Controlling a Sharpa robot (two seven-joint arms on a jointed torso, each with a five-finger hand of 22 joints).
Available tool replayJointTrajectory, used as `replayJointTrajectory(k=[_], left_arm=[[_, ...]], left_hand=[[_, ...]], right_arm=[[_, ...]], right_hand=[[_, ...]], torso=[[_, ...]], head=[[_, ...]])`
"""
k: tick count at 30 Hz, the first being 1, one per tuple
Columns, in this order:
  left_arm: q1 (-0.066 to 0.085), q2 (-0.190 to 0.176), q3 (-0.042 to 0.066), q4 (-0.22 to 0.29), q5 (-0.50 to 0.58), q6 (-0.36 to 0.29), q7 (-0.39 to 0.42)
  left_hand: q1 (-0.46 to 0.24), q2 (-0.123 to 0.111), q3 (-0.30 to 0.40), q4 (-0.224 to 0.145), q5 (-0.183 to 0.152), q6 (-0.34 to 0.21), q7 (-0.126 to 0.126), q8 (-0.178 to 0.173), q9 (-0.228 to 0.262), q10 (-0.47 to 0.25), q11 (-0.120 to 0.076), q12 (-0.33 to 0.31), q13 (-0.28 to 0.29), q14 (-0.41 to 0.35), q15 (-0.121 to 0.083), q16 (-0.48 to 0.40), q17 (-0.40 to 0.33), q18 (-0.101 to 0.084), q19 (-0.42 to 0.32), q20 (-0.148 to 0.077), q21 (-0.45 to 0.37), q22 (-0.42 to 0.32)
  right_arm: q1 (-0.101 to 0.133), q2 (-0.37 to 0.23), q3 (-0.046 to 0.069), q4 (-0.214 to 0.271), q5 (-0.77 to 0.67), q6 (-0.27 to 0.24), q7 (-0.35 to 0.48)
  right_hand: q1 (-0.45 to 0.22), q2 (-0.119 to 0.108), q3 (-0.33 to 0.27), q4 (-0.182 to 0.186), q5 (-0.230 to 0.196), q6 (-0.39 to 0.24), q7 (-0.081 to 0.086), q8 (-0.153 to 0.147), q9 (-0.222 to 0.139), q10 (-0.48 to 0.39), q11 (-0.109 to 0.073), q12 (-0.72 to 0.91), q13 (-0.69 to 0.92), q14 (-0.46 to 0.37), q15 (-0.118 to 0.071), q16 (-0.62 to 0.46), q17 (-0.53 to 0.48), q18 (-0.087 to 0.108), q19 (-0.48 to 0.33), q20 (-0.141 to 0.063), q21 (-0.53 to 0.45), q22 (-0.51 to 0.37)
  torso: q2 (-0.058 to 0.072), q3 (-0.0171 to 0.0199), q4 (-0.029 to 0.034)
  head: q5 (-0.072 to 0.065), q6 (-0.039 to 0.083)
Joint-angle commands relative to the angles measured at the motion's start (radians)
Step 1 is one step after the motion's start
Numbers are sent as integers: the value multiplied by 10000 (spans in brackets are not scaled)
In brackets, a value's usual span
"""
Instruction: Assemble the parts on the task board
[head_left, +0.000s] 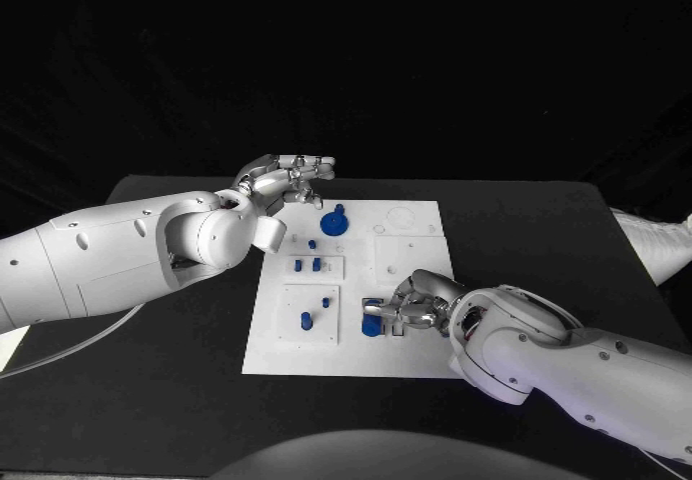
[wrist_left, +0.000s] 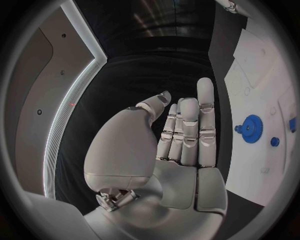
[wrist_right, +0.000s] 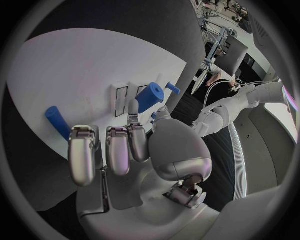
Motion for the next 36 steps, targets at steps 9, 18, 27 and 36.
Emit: replayJointTrajectory(k=[9, 18, 27, 36], left_arm=[[6, -17, 5, 41, -44, 269, 32], [6, -44, 5, 48, -44, 279, 31], [5, -38, 5, 36, -44, 287, 30], [5, -58, 4, 26, -44, 267, 30]], left_hand=[[-19, 93, -65, 15, 28, -76, -6, 54, 3, -50, 3, 41, 15, -71, -4, -15, -12, 106, -15, 21, -40, -17], [-6, 92, -68, -2, 30, -80, -7, 68, 5, -75, 3, 74, 18, -85, -5, -12, -22, 107, -21, 23, -48, -18], [-6, 92, -68, -2, 30, -80, -7, 68, 5, -75, 3, 74, 18, -85, -5, -12, -22, 107, -21, 23, -48, -18], [-6, 92, -68, -2, 30, -80, -7, 68, 5, -75, 3, 74, 18, -85, -5, -12, -22, 107, -21, 23, -48, -18]], right_arm=[[6, -115, 2, 169, -676, -97, 160], [-11, -352, 4, 457, -984, -166, 445], [-12, -840, 35, 632, -999, -933, 830], [136, -2116, 133, 1154, -424, -1024, 1406]], right_hand=[[286, -25, -240, -207, 1, -141, 15, -110, 107, -223, 21, -353, 782, 822, 22, -69, 1431, -159, 603, -34, -33, 1247], [2437, -80, 366, -1550, 19, -128, -24, -67, 294, -123, -22, -255, 906, 840, -14, -47, 1492, -176, 634, -56, 6, 1335], [2572, -17, 562, -1719, 430, -191, 0, -180, 294, -142, -7, -309, 894, 837, -6, -64, 1480, -175, 632, -62, -3, 1329], [2593, 53, 707, -1761, 812, -376, 105, -538, 154, -285, 81, -555, 751, 824, 59, -106, 1436, -162, 603, -23, -46, 1266]], torso=[[-4, 14, -1], [-3, 15, -13], [-26, 11, -12], [-66, -6, -121]], head=[[8, -21], [26, -35], [-2, 9], [-113, 102]])
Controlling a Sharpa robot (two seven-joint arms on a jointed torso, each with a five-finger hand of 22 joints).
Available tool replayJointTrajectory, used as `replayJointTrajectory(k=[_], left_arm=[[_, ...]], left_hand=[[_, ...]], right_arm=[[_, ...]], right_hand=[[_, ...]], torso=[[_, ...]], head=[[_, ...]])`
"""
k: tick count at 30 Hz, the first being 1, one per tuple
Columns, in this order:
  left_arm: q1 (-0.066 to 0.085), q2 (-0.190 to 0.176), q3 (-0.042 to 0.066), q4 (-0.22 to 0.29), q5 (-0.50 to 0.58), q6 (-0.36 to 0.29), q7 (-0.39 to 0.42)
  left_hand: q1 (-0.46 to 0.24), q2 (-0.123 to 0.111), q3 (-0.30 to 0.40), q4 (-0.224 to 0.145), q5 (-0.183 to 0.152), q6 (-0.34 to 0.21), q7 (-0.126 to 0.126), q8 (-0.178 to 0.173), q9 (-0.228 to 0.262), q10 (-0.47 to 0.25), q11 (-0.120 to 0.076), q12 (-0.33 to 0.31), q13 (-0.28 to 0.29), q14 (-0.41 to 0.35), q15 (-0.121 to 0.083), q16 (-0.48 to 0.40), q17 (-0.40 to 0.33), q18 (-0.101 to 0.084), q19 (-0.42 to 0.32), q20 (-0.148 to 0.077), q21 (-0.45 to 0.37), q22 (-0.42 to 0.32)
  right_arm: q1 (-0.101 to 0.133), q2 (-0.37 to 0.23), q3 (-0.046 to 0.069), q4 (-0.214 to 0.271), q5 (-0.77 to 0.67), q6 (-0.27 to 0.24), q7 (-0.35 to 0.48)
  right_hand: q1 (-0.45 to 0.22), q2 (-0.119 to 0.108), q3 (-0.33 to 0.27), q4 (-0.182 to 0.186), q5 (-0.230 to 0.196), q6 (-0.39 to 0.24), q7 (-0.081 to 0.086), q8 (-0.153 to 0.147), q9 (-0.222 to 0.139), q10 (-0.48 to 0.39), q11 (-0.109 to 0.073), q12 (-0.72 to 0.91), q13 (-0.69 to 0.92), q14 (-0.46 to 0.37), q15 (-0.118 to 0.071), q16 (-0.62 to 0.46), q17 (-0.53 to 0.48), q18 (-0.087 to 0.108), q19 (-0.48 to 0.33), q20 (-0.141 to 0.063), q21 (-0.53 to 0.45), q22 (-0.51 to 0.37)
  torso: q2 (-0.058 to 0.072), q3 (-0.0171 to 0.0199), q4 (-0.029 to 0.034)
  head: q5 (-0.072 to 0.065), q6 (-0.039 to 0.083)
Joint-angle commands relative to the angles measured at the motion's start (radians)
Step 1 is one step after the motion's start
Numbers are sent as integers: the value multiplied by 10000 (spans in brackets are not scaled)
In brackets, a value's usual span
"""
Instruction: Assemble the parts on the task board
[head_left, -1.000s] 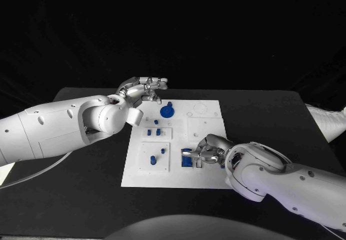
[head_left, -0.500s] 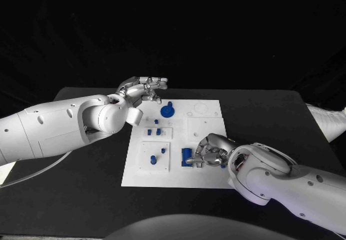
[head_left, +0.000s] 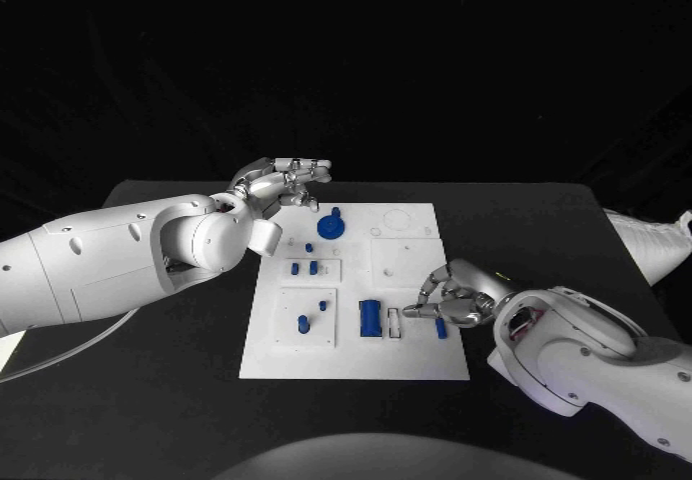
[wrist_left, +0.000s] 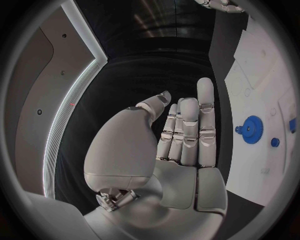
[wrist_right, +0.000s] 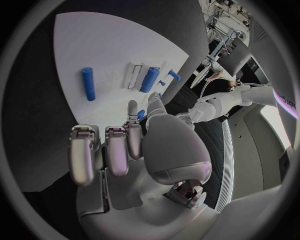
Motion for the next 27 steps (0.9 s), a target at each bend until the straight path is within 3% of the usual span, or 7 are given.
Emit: replayJointTrajectory(k=[1, 8, 15, 27], left_arm=[[5, 9, 4, 15, -44, 186, 58], [4, 24, 4, 6, -44, 201, 56], [4, 61, 3, -17, -44, 227, 52], [2, 78, 3, -36, -44, 243, 49]], left_hand=[[-6, 92, -68, -2, 30, -80, -6, 68, 6, -76, 3, 34, 11, -86, -4, -12, -10, 107, -21, 23, -48, -10], [-6, 92, -68, -2, 30, -80, -6, 68, 6, -76, 3, 34, 11, -86, -4, -12, -10, 107, -21, 23, -48, -10], [-6, 92, -68, -2, 30, -80, -6, 68, 6, -76, 3, 34, 11, -86, -4, -12, -10, 107, -21, 23, -48, -10], [-6, 92, -68, -2, 30, -80, -6, 68, 6, -76, 3, 34, 11, -86, -4, -12, -10, 107, -21, 23, -48, -10]], right_arm=[[24, -294, 5, 39, 167, -116, 423], [-9, -719, 9, -79, -666, 502, 48], [-99, -641, 0, -342, -1228, 1337, -500], [-244, -180, -29, -761, -1794, 1532, -676]], right_hand=[[106, 216, 94, 4, 65, -107, 51, -155, -68, -120, 66, -150, -440, 787, 27, -71, 1437, -160, 600, -14, -52, 1251], [-67, 228, 125, 103, 126, -87, 161, -573, -267, -188, 162, -293, -515, 781, 111, -96, 1418, -155, 587, 60, -72, 1228], [-430, 186, 44, 381, 119, 127, 157, -688, -288, -213, 171, -370, -551, 770, 128, -134, 1380, -145, 571, 97, -100, 1189], [-482, 61, 20, 449, 95, 53, 192, -847, -303, -262, 196, -464, -600, 760, 144, -168, 1345, -133, 550, 105, -136, 1136]], torso=[[-28, -5, -80], [-41, 28, -167], [-25, 19, -112], [-29, 6, -111]], head=[[-45, 43], [-41, 54], [-91, 69], [-57, -4]])
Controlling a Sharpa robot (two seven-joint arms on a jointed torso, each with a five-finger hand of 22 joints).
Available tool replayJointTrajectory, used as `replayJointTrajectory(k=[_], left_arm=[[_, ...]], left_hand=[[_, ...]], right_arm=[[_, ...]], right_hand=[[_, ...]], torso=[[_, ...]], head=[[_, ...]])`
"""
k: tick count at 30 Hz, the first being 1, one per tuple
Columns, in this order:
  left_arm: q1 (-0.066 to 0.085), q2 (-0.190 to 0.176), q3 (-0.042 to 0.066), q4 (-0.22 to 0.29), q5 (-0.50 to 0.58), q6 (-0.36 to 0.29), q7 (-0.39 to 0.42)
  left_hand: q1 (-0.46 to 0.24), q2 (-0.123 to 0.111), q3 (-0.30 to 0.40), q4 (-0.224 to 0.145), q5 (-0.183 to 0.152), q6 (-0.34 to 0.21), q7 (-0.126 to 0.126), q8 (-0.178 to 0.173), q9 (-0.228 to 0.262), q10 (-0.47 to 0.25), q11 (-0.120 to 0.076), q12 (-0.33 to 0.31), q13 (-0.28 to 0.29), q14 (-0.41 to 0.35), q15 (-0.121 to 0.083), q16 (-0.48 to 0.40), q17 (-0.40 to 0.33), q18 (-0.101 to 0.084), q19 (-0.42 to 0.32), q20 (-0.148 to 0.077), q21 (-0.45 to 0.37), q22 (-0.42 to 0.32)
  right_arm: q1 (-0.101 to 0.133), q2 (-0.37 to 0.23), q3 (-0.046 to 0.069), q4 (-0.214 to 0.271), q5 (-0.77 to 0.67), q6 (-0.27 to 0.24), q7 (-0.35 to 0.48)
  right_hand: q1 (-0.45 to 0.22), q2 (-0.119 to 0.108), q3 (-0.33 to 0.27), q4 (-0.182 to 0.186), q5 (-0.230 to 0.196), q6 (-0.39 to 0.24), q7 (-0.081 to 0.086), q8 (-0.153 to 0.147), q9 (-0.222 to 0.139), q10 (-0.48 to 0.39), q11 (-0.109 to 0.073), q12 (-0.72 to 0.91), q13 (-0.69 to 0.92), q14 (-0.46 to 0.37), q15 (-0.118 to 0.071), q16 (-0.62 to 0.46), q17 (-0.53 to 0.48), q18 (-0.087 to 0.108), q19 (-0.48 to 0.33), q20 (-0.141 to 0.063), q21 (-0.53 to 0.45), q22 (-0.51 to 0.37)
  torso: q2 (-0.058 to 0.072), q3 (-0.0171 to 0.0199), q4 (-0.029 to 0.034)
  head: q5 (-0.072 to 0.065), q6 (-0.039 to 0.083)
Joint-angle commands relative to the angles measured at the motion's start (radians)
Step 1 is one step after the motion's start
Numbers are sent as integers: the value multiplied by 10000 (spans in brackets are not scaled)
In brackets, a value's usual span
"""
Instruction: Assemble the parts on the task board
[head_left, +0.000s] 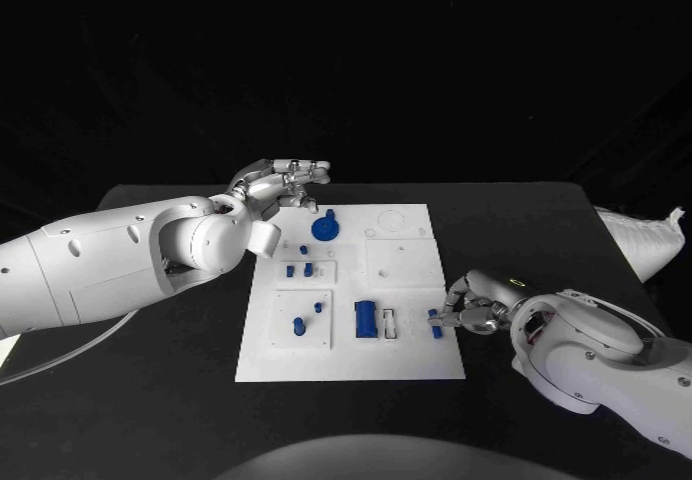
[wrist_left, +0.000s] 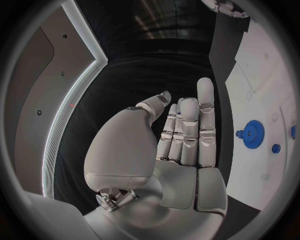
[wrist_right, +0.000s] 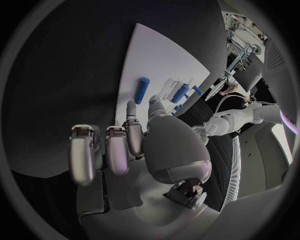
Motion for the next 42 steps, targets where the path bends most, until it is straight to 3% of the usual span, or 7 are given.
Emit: replayJointTrajectory(k=[1, 24, 27, 31, 34, 38, 42], left_arm=[[2, 27, 4, -2, -43, 215, 54], [2, 16, 4, 6, -43, 227, 50], [2, 10, 4, 14, -43, 226, 49], [2, 6, 4, 17, -43, 223, 47], [3, 1, 4, 27, -43, 222, 46], [3, -8, 4, 33, -43, 215, 46], [3, -17, 4, 41, -44, 212, 46]], left_hand=[[-6, 92, -68, -2, 30, -81, -6, 68, 6, -76, 3, 34, 13, -86, -4, -12, -11, 108, -21, 23, -48, -11], [1, 106, -68, -10, 31, -80, -7, 86, 9, -97, 4, 69, 15, -99, -3, -9, -25, 108, -26, 25, -56, -12], [1, 106, -68, -10, 31, -80, -7, 86, 9, -97, 4, 69, 15, -99, -3, -9, -25, 108, -26, 25, -56, -12], [1, 106, -68, -10, 31, -80, -7, 86, 9, -97, 4, 69, 15, -99, -3, -9, -25, 108, -26, 25, -56, -12], [1, 106, -68, -10, 31, -80, -7, 86, 9, -97, 4, 69, 15, -99, -3, -9, -25, 108, -26, 25, -56, -12], [1, 106, -68, -10, 31, -80, -7, 86, 9, -97, 4, 69, 15, -99, -3, -9, -25, 108, -26, 25, -56, -12], [1, 106, -68, -10, 31, -80, -7, 86, 9, -97, 4, 69, 15, -99, -3, -9, -25, 108, -26, 25, -56, -12]], right_arm=[[-20, 92, -2, -63, -571, 322, -207], [-88, 533, -48, -334, -1694, 1255, -463], [-103, 580, -54, -357, -1775, 1292, -498], [-116, 617, -58, -371, -1848, 1296, -519], [-122, 636, -60, -372, -1872, 1370, -527], [-124, 644, -61, -349, -1744, 1454, -523], [-125, 634, -62, -301, -1464, 1408, -501]], right_hand=[[-38, -29, 18, 50, 35, -34, 25, -68, -16, -63, 4, -48, -1013, 759, 72, -68, 1339, -133, 555, 100, -49, 1139], [914, -339, 424, -605, -46, -89, 138, -580, -91, -172, 95, -198, -1058, 768, 151, -58, 1397, -126, 535, 173, -85, 1109], [1041, -303, 519, -690, -37, -75, 143, -651, -107, -178, 99, -203, -1055, 766, 155, -64, 1394, -127, 537, 179, -82, 1116], [1446, -33, 945, -913, -240, -37, 128, -826, -165, -205, 79, -238, -1062, 769, 137, -60, 1413, -125, 533, 170, -91, 1109], [2058, 238, 1661, -1358, 166, -40, 152, -1065, -283, -266, 71, -301, -1078, 773, 114, -51, 1436, -129, 542, 136, -79, 1135], [2025, 112, 2452, -1673, 1136, 56, 256, -1372, -486, -301, 151, -357, -1093, 777, 191, -49, 1457, -133, 545, 185, -74, 1151], [1727, 16, 3258, -1795, 1659, 108, 312, -1644, -646, -302, 189, -393, -1107, 778, 239, -51, 1467, -135, 547, 238, -70, 1164]], torso=[[-8, -12, 6], [-9, -8, -6], [-3, -7, -3], [-15, -5, -3], [-11, -8, 5], [-15, -6, -1], [-15, -4, -6]], head=[[12, -32], [54, -112], [60, -126], [65, -127], [73, -135], [82, -145], [94, -147]])
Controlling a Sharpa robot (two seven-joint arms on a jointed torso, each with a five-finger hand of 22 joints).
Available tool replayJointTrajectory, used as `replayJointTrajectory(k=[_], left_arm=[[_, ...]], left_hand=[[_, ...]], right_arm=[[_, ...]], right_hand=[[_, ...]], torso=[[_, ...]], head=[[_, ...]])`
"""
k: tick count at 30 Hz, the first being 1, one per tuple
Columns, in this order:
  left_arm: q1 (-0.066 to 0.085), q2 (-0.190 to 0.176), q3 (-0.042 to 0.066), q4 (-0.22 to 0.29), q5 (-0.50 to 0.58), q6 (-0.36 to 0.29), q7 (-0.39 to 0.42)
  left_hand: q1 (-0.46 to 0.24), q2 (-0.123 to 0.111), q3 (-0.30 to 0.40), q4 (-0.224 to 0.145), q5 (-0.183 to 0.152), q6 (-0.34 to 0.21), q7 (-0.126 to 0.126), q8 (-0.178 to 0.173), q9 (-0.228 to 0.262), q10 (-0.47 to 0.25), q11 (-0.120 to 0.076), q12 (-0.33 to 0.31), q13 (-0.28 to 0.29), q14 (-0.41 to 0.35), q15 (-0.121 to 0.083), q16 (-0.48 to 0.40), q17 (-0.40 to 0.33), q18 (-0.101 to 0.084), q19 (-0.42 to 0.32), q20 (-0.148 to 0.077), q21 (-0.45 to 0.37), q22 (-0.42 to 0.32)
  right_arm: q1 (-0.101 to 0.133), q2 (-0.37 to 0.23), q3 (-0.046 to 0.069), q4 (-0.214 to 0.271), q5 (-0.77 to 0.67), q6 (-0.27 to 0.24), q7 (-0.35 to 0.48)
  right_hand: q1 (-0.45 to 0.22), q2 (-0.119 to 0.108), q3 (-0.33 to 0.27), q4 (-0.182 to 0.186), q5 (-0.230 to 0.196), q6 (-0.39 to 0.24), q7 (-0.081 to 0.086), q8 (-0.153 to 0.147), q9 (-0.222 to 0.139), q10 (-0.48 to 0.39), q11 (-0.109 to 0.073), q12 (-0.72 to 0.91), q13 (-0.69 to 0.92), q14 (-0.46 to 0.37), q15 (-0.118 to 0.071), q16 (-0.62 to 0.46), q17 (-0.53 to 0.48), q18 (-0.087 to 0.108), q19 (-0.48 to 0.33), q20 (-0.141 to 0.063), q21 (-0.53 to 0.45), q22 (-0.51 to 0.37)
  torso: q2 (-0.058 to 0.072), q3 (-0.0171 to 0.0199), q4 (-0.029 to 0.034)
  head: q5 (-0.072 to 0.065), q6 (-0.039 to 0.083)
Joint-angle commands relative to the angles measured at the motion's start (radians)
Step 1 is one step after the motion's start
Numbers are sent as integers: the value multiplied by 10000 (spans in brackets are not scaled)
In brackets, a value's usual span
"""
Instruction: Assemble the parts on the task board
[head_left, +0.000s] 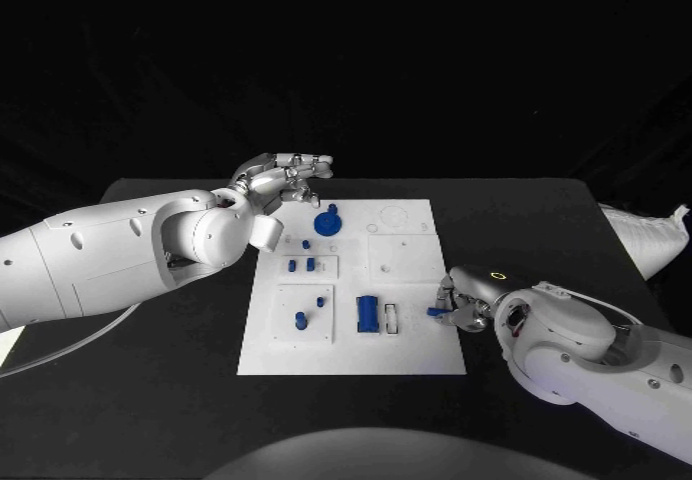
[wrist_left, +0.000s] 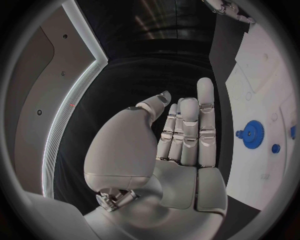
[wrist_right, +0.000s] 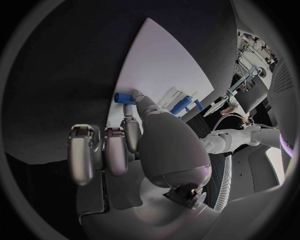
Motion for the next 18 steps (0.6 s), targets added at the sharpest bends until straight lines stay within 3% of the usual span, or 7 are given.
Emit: replayJointTrajectory(k=[1, 4, 6, 7, 10, 18], left_arm=[[4, -2, 5, 32, -44, 183, 58], [4, -11, 5, 40, -44, 179, 56], [4, -15, 5, 43, -44, 176, 56], [4, -17, 5, 44, -44, 175, 56], [5, -20, 5, 52, -44, 173, 58], [5, -22, 5, 57, -45, 171, 63]], left_hand=[[1, 106, -68, -10, 32, -80, -7, 38, 9, -97, 4, 69, 8, -99, -3, -9, -9, 107, -26, 25, -56, -13], [1, 106, -68, -10, 32, -80, -7, 38, 9, -97, 4, 69, 8, -99, -3, -9, -9, 107, -26, 25, -56, -13], [1, 106, -68, -10, 32, -80, -7, 38, 9, -97, 4, 69, 8, -99, -3, -9, -9, 107, -26, 25, -56, -13], [1, 106, -68, -10, 32, -80, -7, 38, 9, -97, 4, 69, 8, -99, -3, -9, -9, 107, -26, 25, -56, -13], [7, 112, -66, -15, 33, -83, -8, 43, 9, -105, 3, 82, 9, -107, -3, -13, -23, 108, -27, 25, -58, -13], [7, 112, -66, -15, 33, -83, -8, 43, 9, -105, 3, 82, 9, -107, -3, -13, -23, 108, -27, 25, -58, -13]], right_arm=[[-80, -27, -69, -48, 318, 405, -171], [-81, -39, -69, -13, 546, 231, -122], [-81, -48, -69, 12, 701, 49, -82], [-81, -52, -68, 25, 765, -65, -62], [-81, -78, -67, 77, 969, -612, 30], [-75, -134, -52, 282, 1346, -1784, 355]], right_hand=[[133, 400, 544, 7, 173, 96, -9, -150, -111, -21, 42, -26, -1311, 780, 73, -50, 1477, -134, 541, 106, -35, 1163], [-273, 306, 1298, 70, 177, 192, 15, -340, -222, 9, 49, -10, -1296, 782, 92, -51, 1484, -136, 544, 135, -29, 1176], [-714, 5, 1984, 122, 185, 289, 3, -517, -317, 38, 56, 8, -1279, 785, 116, -52, 1493, -134, 547, 135, -24, 1187], [-831, -7, 2203, 162, 215, 339, 1, -550, -333, 51, 69, 17, -1272, 786, 98, -52, 1496, -137, 549, 144, -21, 1193], [-1386, -341, 2869, 311, 245, 503, -36, -693, -386, 121, 52, 82, -1227, 794, 77, -42, 1519, -144, 562, 152, -5, 1223], [-1897, -618, 3068, 541, 242, 675, -56, -760, -394, 188, 40, 147, -1181, 802, 64, -29, 1542, -149, 578, 125, 16, 1258]], torso=[[0, 6, -6], [2, 7, -2], [-1, 1, -3], [-1, 0, 0], [2, 5, 10], [-1, 6, 4]], head=[[22, -7], [24, -11], [24, -12], [24, -14], [36, -20], [58, -30]])
